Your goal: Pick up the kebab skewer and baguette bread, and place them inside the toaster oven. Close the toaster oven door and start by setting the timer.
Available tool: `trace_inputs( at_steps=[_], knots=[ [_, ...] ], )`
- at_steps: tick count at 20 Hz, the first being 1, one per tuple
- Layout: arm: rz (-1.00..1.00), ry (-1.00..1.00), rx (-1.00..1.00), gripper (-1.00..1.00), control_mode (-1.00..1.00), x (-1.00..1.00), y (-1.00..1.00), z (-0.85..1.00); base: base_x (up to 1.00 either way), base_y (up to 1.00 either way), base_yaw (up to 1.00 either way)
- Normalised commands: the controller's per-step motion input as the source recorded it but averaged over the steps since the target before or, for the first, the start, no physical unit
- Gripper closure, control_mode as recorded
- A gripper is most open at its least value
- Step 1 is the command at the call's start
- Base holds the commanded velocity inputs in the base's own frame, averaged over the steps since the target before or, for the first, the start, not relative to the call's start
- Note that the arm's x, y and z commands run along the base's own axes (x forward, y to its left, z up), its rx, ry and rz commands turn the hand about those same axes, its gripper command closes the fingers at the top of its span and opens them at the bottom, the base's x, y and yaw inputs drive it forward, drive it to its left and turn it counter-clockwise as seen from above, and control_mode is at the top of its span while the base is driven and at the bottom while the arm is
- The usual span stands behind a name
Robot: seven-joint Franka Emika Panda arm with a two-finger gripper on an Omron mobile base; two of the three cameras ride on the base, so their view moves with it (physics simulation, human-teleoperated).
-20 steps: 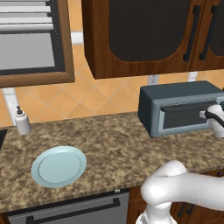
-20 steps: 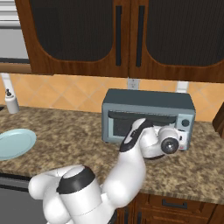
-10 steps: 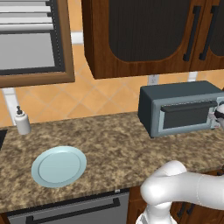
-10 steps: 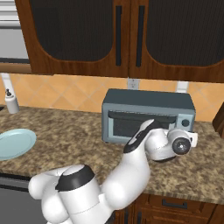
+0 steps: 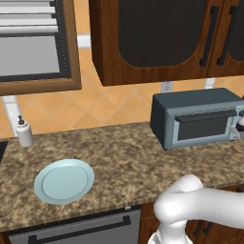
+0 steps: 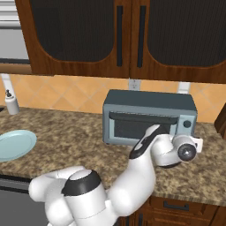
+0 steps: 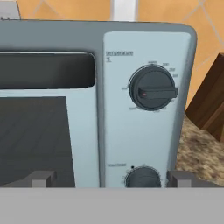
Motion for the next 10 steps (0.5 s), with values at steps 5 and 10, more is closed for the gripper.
trace_inputs(
  at_steps=[5,10],
  knots=[
    [0.0,-0.03,0.0,-1.0,-1.0,0.07,-0.05,-0.09,0.0,0.0,0.0],
    [0.0,-0.01,0.0,-1.0,-1.0,0.16,-0.02,0.0,0.0,0.0,0.0]
  ],
)
